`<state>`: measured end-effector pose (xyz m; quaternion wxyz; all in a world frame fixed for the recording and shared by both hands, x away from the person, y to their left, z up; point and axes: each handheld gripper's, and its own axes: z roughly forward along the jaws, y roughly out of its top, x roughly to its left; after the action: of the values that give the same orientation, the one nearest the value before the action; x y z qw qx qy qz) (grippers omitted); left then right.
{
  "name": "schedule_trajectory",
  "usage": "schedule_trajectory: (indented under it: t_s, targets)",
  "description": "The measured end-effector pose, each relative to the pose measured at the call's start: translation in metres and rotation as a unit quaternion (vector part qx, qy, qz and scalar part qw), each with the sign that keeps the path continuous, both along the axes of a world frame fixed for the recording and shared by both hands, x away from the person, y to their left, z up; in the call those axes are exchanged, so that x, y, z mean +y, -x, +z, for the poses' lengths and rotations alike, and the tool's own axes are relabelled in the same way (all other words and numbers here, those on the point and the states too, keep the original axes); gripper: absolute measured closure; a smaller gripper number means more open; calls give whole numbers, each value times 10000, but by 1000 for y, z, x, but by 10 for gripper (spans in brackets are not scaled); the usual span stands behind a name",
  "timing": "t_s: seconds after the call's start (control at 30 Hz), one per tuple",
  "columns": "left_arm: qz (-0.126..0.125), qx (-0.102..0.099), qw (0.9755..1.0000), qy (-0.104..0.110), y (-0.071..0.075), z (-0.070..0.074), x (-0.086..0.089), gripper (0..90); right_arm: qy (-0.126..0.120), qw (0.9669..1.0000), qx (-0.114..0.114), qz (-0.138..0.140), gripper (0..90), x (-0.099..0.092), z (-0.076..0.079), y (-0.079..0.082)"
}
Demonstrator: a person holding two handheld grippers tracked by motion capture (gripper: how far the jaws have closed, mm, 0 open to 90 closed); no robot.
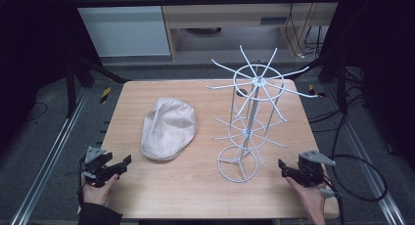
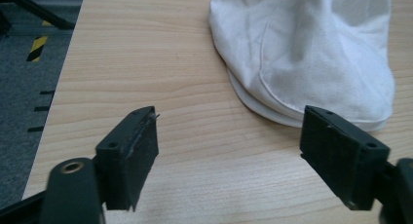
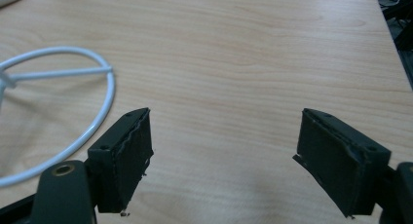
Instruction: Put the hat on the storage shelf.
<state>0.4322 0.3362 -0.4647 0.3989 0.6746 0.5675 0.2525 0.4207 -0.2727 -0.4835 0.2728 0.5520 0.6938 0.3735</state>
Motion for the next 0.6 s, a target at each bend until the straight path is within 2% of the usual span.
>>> schedule_trajectory:
  t_s: [0.17, 0.23, 0.27, 0.37, 0.5, 0.6]
  targets:
    - [-10, -76, 10000, -24, 3, 3, -3, 237, 25, 10000, -24, 87, 210, 7, 1, 6]
    - [-26, -112, 9999, 0, 4, 5, -4, 241, 2, 9999, -50, 121, 209, 10, 3, 6]
    - [-70, -138, 9998, 88, 5, 8, -6, 246, 45, 9999, -61, 152, 208, 13, 3, 6]
    - [-126, -194, 9997, 106, 6, 12, -7, 246, 61, 9999, -58, 149, 209, 14, 3, 7]
    - [-228, -249, 9994, 33, 6, 17, -12, 243, 63, 9999, -5, 112, 212, 15, 3, 6]
    - [-216, -376, 9991, 29, 1, 24, -17, 251, 53, 9999, 31, 116, 212, 15, 2, 6]
